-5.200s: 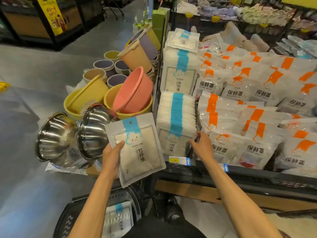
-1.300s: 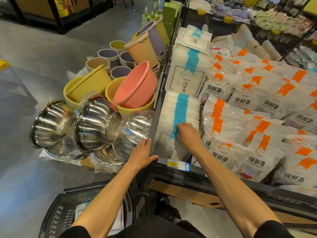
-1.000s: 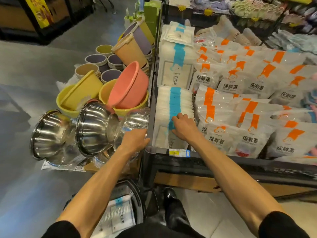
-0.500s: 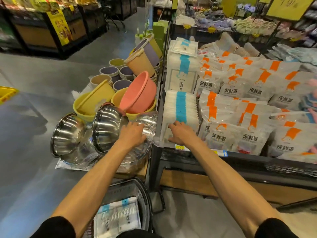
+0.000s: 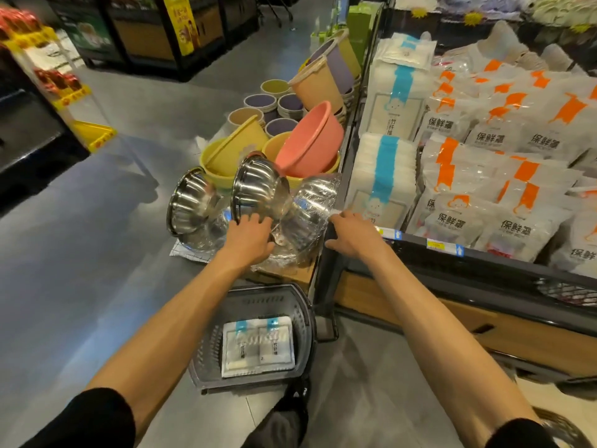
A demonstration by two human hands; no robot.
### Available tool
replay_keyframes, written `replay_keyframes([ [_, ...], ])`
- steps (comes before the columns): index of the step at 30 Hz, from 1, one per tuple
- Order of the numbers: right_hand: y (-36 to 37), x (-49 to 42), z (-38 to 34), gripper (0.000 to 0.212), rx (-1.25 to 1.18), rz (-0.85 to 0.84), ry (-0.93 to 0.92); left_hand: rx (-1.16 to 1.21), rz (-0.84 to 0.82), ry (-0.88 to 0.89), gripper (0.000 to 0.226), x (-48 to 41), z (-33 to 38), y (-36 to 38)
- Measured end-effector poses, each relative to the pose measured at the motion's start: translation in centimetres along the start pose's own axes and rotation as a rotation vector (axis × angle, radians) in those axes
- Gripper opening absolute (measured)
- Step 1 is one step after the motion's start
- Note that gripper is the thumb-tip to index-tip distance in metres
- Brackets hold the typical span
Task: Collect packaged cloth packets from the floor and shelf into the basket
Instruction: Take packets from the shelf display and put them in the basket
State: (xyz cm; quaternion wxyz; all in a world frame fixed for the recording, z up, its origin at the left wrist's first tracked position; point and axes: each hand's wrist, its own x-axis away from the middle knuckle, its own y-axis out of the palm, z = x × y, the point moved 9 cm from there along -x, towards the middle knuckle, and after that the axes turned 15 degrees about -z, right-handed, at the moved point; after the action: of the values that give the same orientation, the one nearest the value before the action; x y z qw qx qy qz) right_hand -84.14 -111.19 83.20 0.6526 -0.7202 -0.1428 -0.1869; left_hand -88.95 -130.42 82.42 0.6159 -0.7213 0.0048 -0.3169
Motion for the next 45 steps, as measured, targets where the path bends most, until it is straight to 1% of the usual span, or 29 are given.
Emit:
replay_keyframes([
  [4,1.7,0.6,-3.0,0.063,0.010,-0.045,-0.036,0.029,-0.008,-0.023,0.046,2.2,-2.2,1.8],
  [9,3.2,0.3,-6.6,0.062,0.023,-0.094,-0.074,0.055,-0.036,-0.049,0.050,3.5,-5.1,3.5],
  [13,4.2,-0.9,-9.6,0.061,0.024,-0.135,-0.100,0.077,-0.026,-0.055,0.049,3.9,-8.1,4.7],
  [16,5.1,-2.2,-11.7,0.059,0.015,-0.152,-0.097,0.073,-0.031,-0.047,0.050,3.4,-10.4,6.0],
  [21,8.2,-5.3,-14.5,0.065,-0.030,-0.187,-0.063,0.135,-0.047,-0.043,0.046,1.6,-14.3,9.7],
  [25,12.7,-8.1,-16.3,0.060,-0.085,-0.220,-0.020,0.263,-0.086,-0.040,0.045,0.4,-15.7,15.7],
  [31,20.4,-13.2,-17.6,0.060,-0.087,-0.277,-0.010,0.322,-0.130,-0.056,0.045,-3.5,-18.2,25.1],
  [36,28.5,-19.1,-16.6,0.058,-0.111,-0.294,0.004,0.350,-0.150,-0.076,0.049,-8.6,-19.3,33.5],
  [42,40.6,-26.0,-13.9,0.059,-0.137,-0.310,0.061,0.348,-0.188,-0.093,0.048,-16.1,-19.1,45.0],
  [45,46.7,-29.2,-12.4,0.056,-0.136,-0.303,0.080,0.414,-0.160,-0.092,0.046,-20.3,-18.9,50.8],
])
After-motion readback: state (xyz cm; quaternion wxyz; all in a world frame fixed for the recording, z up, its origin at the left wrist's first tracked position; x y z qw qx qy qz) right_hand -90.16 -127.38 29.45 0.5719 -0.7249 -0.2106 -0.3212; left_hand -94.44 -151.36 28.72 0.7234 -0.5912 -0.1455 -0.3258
